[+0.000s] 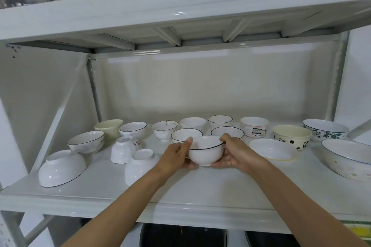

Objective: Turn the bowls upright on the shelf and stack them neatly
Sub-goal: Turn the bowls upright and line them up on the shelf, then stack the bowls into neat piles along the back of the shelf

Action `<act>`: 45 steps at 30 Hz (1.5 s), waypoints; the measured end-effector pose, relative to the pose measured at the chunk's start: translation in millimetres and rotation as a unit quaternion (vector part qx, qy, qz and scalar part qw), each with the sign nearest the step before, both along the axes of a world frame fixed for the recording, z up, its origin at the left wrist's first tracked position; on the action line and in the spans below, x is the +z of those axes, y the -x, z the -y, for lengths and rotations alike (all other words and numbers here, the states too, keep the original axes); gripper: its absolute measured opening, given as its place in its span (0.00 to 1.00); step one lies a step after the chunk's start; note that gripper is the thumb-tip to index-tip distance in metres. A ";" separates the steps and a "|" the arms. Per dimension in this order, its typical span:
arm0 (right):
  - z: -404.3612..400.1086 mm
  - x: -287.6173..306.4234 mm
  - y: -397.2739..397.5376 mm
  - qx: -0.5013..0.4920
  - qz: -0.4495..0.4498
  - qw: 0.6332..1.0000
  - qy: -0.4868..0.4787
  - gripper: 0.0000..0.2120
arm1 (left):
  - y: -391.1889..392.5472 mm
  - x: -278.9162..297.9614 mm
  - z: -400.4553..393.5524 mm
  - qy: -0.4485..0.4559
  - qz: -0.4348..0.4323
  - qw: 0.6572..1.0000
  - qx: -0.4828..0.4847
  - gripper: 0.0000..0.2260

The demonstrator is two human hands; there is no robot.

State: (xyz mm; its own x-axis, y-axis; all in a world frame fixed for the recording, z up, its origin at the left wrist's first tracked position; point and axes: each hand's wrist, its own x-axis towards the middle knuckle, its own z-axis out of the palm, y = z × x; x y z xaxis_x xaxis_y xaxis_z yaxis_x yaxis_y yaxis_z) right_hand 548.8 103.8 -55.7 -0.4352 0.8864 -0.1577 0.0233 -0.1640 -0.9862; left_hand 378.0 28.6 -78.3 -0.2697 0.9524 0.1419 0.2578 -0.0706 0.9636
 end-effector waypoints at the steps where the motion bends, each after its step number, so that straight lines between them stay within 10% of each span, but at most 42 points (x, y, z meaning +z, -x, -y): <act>1: 0.5 -2.0 2.5 -0.011 0.015 1.000 -0.025 0.11 | -1.1 -0.2 -0.1 0.029 -0.001 1.000 0.003 0.22; 12: -14.8 -17.5 1.1 -0.080 0.300 0.913 -0.264 0.14 | -4.5 -3.1 -8.4 0.091 -0.081 0.992 0.029 0.05; 20: -19.4 -21.0 -0.3 -0.042 0.382 0.872 -0.303 0.12 | -9.6 0.5 -9.0 0.106 -0.096 0.989 0.035 0.09; 27: 2.4 -15.6 3.0 -0.144 0.398 0.765 -0.485 0.14 | 10.7 3.9 4.2 -0.006 -0.298 0.945 0.133 0.17; 34: 38.8 -1.8 67.4 -0.046 0.257 0.794 -0.548 0.12 | 73.6 26.9 32.2 -0.034 -0.356 0.901 0.245 0.11; 45: 59.5 -11.7 143.1 0.084 0.398 0.841 -0.357 0.15 | 125.5 3.6 76.8 0.162 -0.245 0.946 0.135 0.32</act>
State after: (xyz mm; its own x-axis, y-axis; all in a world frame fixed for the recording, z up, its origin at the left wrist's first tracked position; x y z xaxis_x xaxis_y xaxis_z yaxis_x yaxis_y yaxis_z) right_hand 405.7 44.2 -67.4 -0.5720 0.8154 0.0890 0.6864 0.5352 -0.4924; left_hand 252.5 -48.1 -74.6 -0.4867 0.8732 0.0251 0.6458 0.3403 0.6835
